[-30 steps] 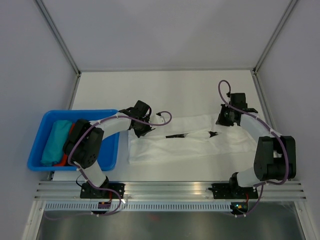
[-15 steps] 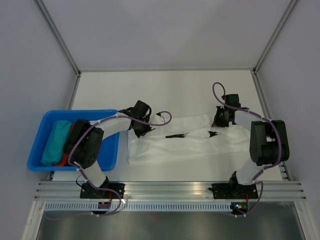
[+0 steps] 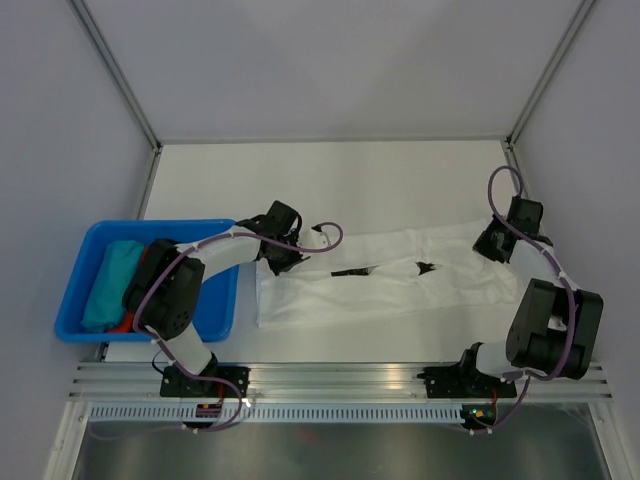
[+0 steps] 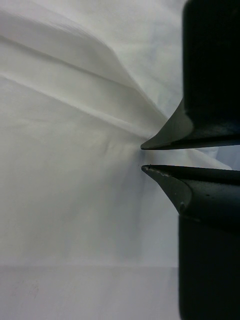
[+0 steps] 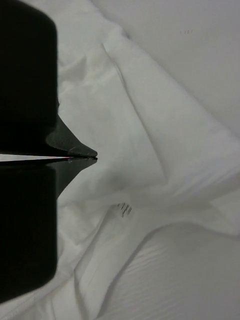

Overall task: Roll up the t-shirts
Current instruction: Fold the tshirt

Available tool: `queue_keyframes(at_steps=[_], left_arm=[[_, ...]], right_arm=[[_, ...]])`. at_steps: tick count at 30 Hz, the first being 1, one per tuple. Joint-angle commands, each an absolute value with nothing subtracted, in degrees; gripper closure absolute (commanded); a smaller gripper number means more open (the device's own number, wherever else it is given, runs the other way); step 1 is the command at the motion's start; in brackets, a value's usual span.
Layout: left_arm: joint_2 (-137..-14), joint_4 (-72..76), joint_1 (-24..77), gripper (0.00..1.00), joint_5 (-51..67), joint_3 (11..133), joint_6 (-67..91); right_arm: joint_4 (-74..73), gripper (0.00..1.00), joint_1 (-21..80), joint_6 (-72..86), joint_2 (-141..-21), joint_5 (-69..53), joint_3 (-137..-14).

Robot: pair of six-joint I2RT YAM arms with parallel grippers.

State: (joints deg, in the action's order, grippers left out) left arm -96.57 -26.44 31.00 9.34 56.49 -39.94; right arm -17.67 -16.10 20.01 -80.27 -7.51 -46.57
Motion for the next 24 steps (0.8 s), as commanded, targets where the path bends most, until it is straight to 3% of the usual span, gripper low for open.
queue_keyframes(at_steps=[1,5,10,18,19,21,24], left_arm=[[-94.7,-24.9,31.2,0.76,10.7,56.2,-41.2],[-95.2,-24.3,31.2,0.76,10.2,55.8,-41.4],[-95.5,-23.6,31.2,0.76,9.8,54.8,-41.7],[-94.3,-23.7,31.2,0.76,9.5,55.0,-41.0],[-94.0,-24.0,31.2,0.76,9.3,55.1,-40.7],[-93.2,-25.0,31.2,0.76,8.9,56.4,-39.0],[-92.6,-28.4,31.2,0.74,7.2,60.3,-36.0]], right_arm=[[-13.9,1.00,-19.8,22.4,-83.4,-9.0,-42.1],[-13.9,1.00,-23.4,20.8,-92.2,-10.0,-44.2],[-16.4,1.00,-25.0,18.7,-88.9,-8.3,-47.2],[-22.1,1.00,-25.0,18.6,-86.8,-10.4,-62.0],[-22.1,0.99,-25.0,18.3,-89.6,-10.4,-64.7],[-23.2,0.87,-25.0,17.5,-93.3,-9.8,-67.7],[-24.5,0.85,-25.0,16.6,-100.3,-8.8,-73.4]])
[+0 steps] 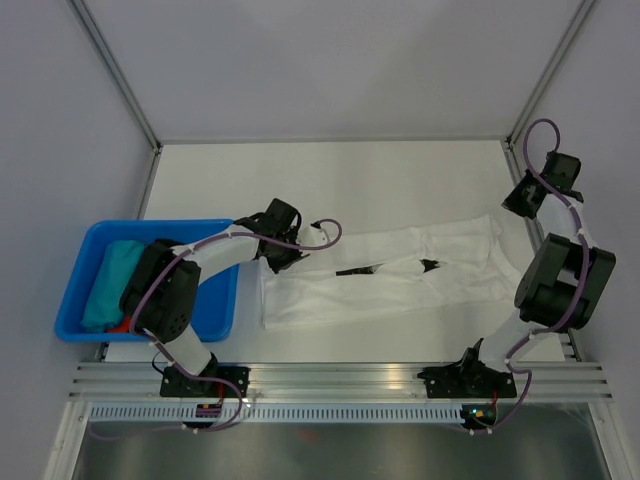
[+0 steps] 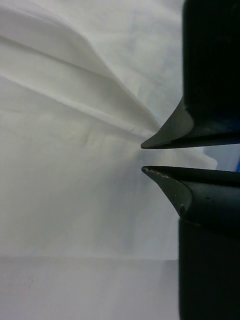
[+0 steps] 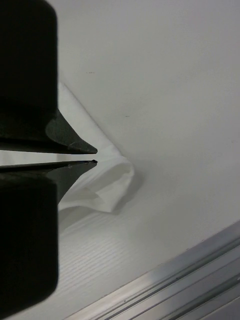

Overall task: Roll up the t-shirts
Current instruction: Fold the tshirt

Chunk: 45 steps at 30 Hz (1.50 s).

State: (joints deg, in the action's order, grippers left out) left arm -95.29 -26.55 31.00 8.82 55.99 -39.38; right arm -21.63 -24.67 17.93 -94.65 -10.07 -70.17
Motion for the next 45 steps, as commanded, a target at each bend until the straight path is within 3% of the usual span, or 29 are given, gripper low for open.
queue_keyframes(at_steps=[1,5,11,19,24,30,32,37,45], left_arm=[[-92.3,-29.8,31.2,0.74,6.1,61.3,-35.2],[-93.0,-30.7,31.0,0.72,1.9,65.8,-31.2],[-101.3,-29.8,28.1,0.73,-8.5,67.3,-26.6],[-105.1,-27.2,26.9,0.74,-7.8,63.7,-25.7],[-103.1,-27.2,26.8,0.73,-6.0,62.5,-25.6],[-102.7,-27.0,26.8,0.73,-5.5,60.8,-25.6],[-102.6,-27.0,26.8,0.73,-5.6,60.8,-25.4],[-100.9,-26.9,26.8,0.73,-5.6,59.5,-25.8],[-101.4,-25.9,26.5,0.73,-6.4,58.0,-26.2]], right_arm=[[-24.5,0.86,-25.0,16.5,-103.2,-8.9,-75.3],[-25.3,0.96,-24.7,16.4,-108.4,-10.5,-78.5],[-23.8,0.95,-24.4,16.3,-112.1,-12.0,-78.0],[-24.8,0.93,-24.4,17.8,-113.9,-9.8,-80.0],[-22.3,0.95,-24.3,18.5,-108.4,-6.9,-77.9],[-25.8,0.90,-16.1,14.7,-105.2,-5.6,-79.0],[-23.6,0.96,-15.7,18.3,-107.0,-8.2,-77.5],[-21.4,1.00,-17.3,22.4,-111.7,-3.5,-76.0],[-20.0,0.99,-18.8,24.5,-113.6,-1.2,-76.9]])
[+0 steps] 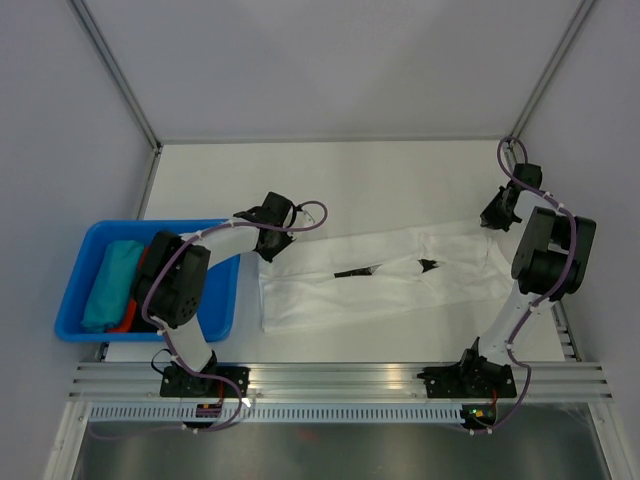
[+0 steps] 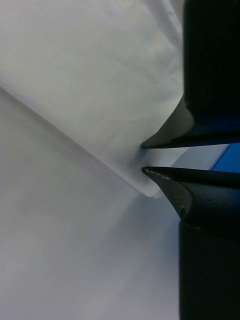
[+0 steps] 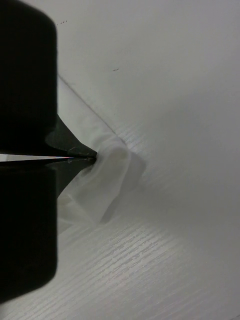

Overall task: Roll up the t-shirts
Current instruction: Fold the tshirt

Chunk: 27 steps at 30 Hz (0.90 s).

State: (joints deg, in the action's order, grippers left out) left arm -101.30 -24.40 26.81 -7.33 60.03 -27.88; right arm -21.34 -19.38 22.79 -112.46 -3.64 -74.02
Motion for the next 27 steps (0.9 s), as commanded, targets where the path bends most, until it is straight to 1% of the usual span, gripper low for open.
queue_keyframes(at_steps=[1,6,10,13,14,16,17,19,20,22,24,27], left_arm=[[-101.4,-25.8,26.4,0.73,-6.3,57.9,-26.2],[-100.2,-25.8,26.4,0.73,-6.2,57.2,-26.2],[-97.9,-25.8,26.4,0.72,-3.8,56.7,-27.1],[-96.4,-26.0,26.4,0.71,-3.1,57.5,-27.1],[-96.0,-25.9,26.4,0.71,-3.3,57.8,-27.1],[-95.1,-26.0,26.4,0.71,-3.8,58.1,-27.0],[-94.7,-25.9,26.4,0.68,-4.3,58.3,-27.0],[-94.0,-26.0,26.4,0.67,-4.7,58.4,-26.8],[-93.3,-26.1,26.4,0.66,-4.9,58.4,-27.0],[-91.8,-26.5,26.4,0.66,-4.7,58.9,-27.5],[-90.8,-27.4,26.5,0.65,-4.2,59.5,-27.5],[-88.6,-28.9,26.5,0.64,-2.9,60.6,-27.2]], right_arm=[[-20.2,0.99,-18.8,24.5,-113.9,-1.1,-77.3],[-19.5,0.97,-18.8,25.2,-112.8,-0.9,-77.4],[-19.5,0.95,-18.8,23.1,-110.2,-6.7,-78.0],[-20.3,0.96,-18.2,21.3,-103.6,-5.7,-76.6],[-20.5,0.96,-17.8,21.2,-98.7,-3.5,-74.3],[-20.8,0.98,-17.7,21.6,-93.4,-1.5,-70.8],[-20.8,0.98,-17.6,22.0,-88.1,-0.4,-66.3],[-21.4,0.98,-17.3,22.7,-83.4,-0.4,-61.5],[-22.3,0.98,-17.1,23.5,-79.8,-1.7,-56.9],[-23.5,0.98,-17.0,24.5,-76.0,-3.3,-50.9],[-24.9,1.00,-16.9,25.7,-74.3,-4.4,-47.7],[-27.1,1.00,-16.8,27.1,-72.3,-3.4,-44.0]])
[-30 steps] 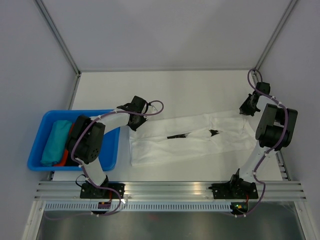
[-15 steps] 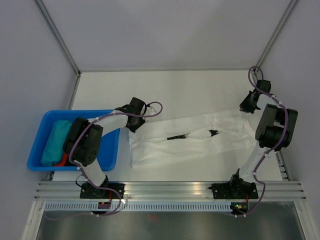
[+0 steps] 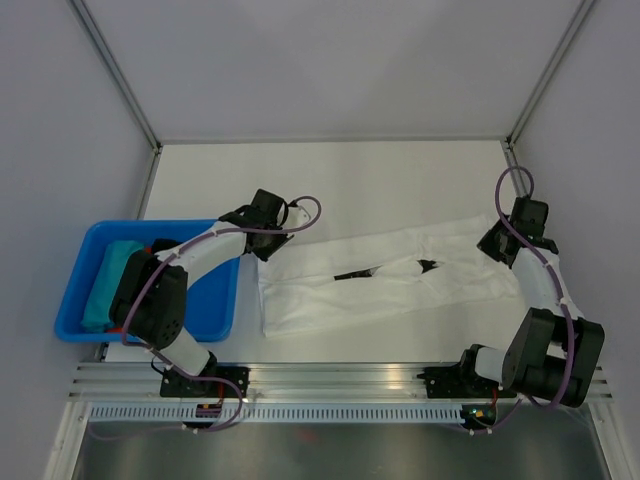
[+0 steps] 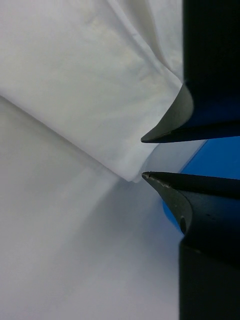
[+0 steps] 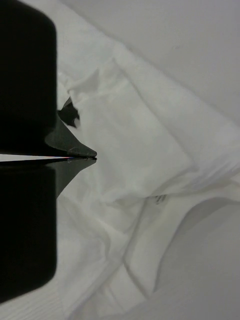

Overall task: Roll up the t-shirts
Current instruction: Fold the tshirt

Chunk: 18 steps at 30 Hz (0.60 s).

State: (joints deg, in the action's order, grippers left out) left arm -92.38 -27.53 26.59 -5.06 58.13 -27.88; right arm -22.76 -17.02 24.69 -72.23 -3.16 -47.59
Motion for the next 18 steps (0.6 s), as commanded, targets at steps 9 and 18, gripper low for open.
queue_keyframes(at_steps=[9,18], left_arm=[[-81.3,-30.1,26.5,0.64,2.1,58.8,-24.8],[-78.9,-31.0,26.5,0.64,2.0,58.9,-26.6]], right_arm=[[-28.8,1.00,-16.6,26.8,-69.9,-2.2,-37.4],[-20.0,1.00,-16.5,28.1,-81.1,-2.6,-34.8]])
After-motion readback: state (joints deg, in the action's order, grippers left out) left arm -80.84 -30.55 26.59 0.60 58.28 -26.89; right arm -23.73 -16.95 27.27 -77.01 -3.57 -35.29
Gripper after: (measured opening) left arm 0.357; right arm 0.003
